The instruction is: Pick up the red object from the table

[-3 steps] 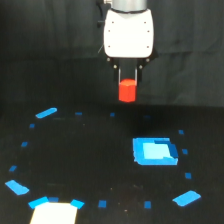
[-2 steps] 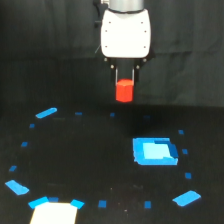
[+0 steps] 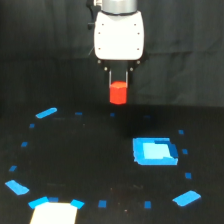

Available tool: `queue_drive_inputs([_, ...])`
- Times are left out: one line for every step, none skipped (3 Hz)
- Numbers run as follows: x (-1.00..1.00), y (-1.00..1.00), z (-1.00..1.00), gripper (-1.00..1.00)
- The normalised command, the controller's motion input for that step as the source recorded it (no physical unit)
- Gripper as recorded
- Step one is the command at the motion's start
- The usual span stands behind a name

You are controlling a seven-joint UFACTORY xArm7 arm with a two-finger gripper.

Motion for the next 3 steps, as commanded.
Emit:
queue_drive_inputs([0.33,0.26,-0.07,-1.00])
queue_drive_inputs([-0.03,0.16,0.30,-1.00])
queue_drive_inputs([-0.33,-0.20,0.53,-1.00])
